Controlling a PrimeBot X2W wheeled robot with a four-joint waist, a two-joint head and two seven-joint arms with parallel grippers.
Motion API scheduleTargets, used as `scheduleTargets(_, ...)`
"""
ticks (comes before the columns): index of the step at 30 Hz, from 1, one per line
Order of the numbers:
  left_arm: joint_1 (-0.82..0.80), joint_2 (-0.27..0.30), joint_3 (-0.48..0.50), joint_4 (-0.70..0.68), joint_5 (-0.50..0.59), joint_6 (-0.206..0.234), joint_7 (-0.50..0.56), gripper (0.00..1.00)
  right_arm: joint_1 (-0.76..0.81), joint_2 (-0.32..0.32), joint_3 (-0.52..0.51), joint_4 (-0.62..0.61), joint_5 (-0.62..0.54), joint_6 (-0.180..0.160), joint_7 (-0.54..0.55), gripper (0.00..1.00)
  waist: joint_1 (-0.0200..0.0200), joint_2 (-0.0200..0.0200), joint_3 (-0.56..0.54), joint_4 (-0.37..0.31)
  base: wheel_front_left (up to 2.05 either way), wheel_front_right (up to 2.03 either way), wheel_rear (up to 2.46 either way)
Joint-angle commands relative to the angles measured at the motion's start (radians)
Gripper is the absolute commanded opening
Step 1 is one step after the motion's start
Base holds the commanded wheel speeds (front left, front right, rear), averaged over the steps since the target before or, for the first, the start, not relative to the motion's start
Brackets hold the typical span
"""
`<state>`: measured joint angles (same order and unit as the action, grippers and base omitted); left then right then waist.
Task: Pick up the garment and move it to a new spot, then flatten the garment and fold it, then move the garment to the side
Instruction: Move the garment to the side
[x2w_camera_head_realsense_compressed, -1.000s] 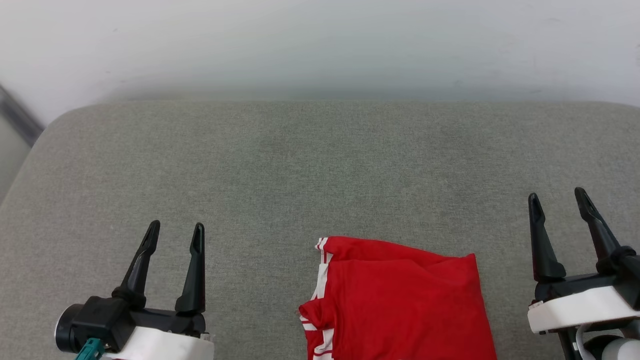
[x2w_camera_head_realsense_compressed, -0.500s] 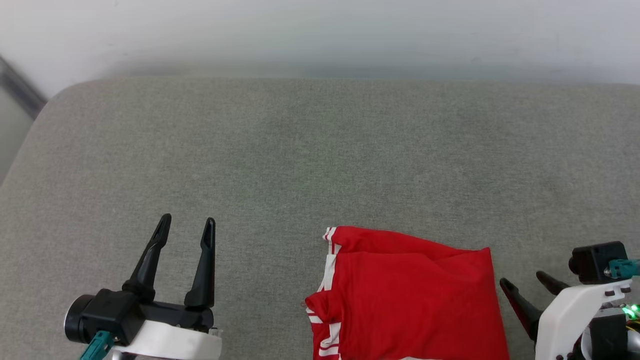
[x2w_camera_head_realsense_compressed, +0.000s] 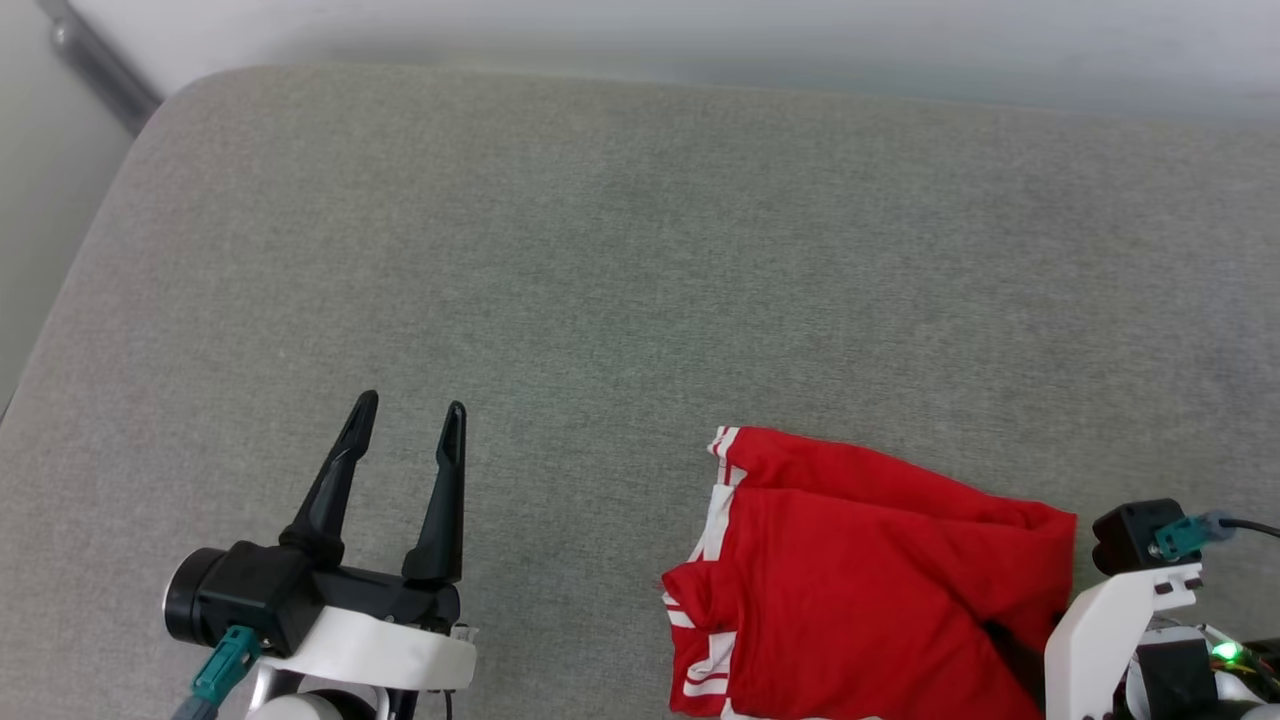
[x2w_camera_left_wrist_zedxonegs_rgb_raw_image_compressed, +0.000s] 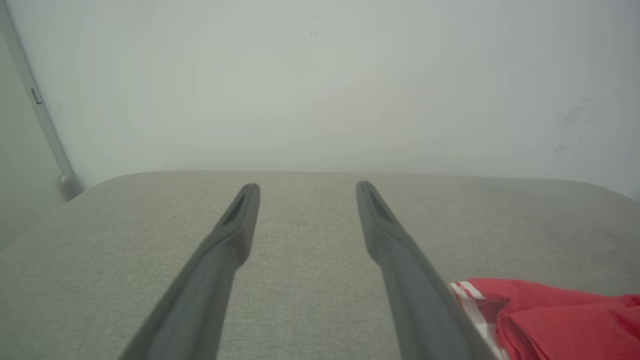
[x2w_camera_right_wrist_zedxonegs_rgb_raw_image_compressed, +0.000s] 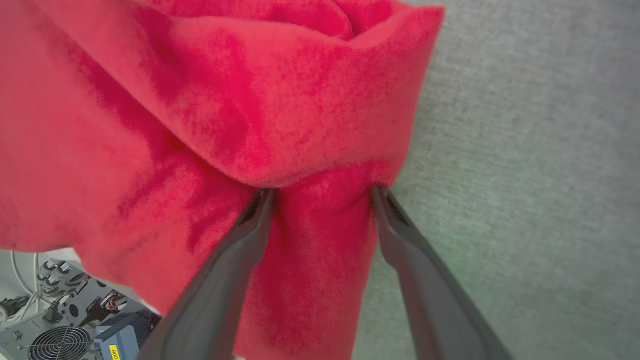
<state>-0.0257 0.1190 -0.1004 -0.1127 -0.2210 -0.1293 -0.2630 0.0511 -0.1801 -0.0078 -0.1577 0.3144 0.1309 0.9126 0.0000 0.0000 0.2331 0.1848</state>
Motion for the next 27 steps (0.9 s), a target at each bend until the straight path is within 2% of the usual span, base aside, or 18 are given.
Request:
scheduleTargets(1, -0.014, -0.002, -0.006, 0.002, 0.007, -0.001, -0.002, 1.0, -0.015, -0.002, 0.01, 0.023, -0.016, 0.0, -0.003, 1.0, 0.0, 0.0, 0.014, 0.017, 0.0, 0.0, 0.0)
scheduleTargets(7, -0.02, -0.003, -0.012, 0.007, 0.007, -0.001, -0.002, 1.0, -0.016, -0.011, 0.079, 0.136, -0.037, 0.0, -0.014, 1.0, 0.0, 0.0, 0.021, 0.033, 0.0, 0.0, 0.0)
scheduleTargets(8, -0.021, -0.004, -0.013, 0.01, 0.007, -0.001, -0.002, 1.0, -0.017, -0.024, 0.1, 0.147, -0.047, 0.0, -0.026, 0.75, 0.0, 0.0, 0.02, 0.034, 0.0, 0.0, 0.0)
scheduleTargets(9, -0.021, -0.005, -0.016, 0.013, 0.008, -0.001, -0.002, 1.0, -0.026, -0.034, 0.108, 0.153, -0.059, 0.0, -0.055, 0.17, 0.0, 0.0, 0.019, 0.034, 0.0, 0.0, 0.0)
scheduleTargets(10, -0.02, -0.006, -0.02, 0.017, 0.006, -0.001, -0.002, 1.0, -0.037, -0.047, 0.109, 0.164, -0.078, 0.0, -0.078, 0.0, 0.0, 0.0, 0.015, 0.033, 0.0, 0.0, 0.0)
scheduleTargets(15, 0.0, -0.005, -0.024, 0.033, 0.009, -0.001, -0.002, 1.0, -0.087, -0.113, 0.13, 0.176, -0.135, -0.001, -0.147, 0.0, 0.0, 0.0, -0.009, 0.0, 0.0, 0.0, 0.0)
scheduleTargets(20, -0.002, -0.006, -0.059, 0.035, 0.0, -0.001, -0.002, 1.0, -0.154, -0.237, 0.221, 0.109, -0.217, -0.001, -0.16, 0.0, 0.0, 0.0, -0.022, -0.063, 0.0, 0.0, 0.0)
scheduleTargets(27, -0.048, -0.004, -0.17, 0.017, 0.014, -0.001, -0.002, 1.0, -0.312, -0.499, 0.37, 0.019, -0.252, 0.0, -0.105, 0.0, 0.0, 0.0, 0.034, -0.213, 0.0, 0.0, 0.0)
